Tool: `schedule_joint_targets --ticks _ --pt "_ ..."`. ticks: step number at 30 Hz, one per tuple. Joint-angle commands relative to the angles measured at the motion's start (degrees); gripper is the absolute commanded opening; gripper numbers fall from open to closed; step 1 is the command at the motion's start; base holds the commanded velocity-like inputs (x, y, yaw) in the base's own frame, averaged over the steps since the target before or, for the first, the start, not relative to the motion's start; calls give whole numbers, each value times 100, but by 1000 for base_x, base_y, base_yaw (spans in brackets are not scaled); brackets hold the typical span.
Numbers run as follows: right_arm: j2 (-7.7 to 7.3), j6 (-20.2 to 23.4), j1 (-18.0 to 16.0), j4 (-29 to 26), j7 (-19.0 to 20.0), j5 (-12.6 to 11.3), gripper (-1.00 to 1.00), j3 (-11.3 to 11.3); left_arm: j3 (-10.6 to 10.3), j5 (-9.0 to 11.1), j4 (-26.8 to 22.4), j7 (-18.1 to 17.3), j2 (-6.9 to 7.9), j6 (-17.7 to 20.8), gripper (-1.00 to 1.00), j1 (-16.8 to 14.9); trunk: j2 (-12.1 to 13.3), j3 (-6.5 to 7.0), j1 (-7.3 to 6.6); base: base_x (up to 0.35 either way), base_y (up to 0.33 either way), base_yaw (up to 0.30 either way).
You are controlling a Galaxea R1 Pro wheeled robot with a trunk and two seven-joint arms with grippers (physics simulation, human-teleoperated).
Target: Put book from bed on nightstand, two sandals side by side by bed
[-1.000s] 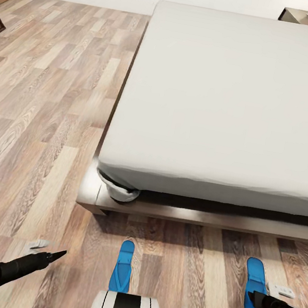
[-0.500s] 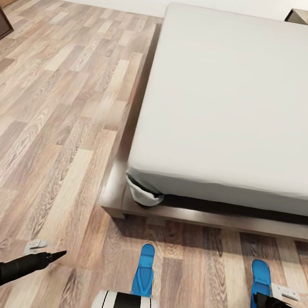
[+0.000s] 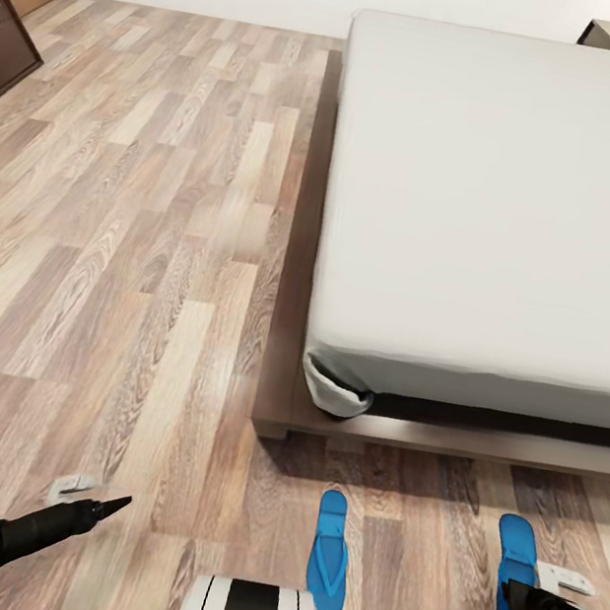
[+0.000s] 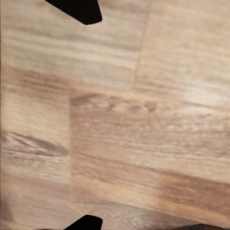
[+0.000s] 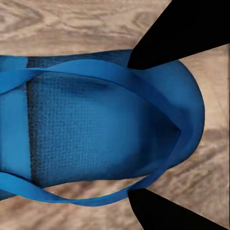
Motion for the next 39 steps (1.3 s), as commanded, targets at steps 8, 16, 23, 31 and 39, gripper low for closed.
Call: schedule_joint_targets --ticks 8,16,23,31,39 --pt "-1 35 2 -15 -3 -33 -100 -8 6 42 5 -17 1 55 100 -3 -1 -3 -1 0 290 0" --pt "-1 35 2 -15 -2 -33 -100 -5 6 42 5 -18 6 55 100 -3 -1 -3 -1 0 290 0" --pt "-1 35 2 -15 -2 -33 -100 -4 6 42 5 -18 2 55 100 -3 -1 -3 -1 0 290 0" --pt "-1 35 2 -15 -2 -33 -100 -4 6 42 5 -11 -1 55 100 -3 -1 -3 -1 0 291 0" --pt "-1 35 2 -15 -2 -33 -100 -4 -1 42 5 -13 -1 55 100 -3 -1 -3 -1 0 300 0"
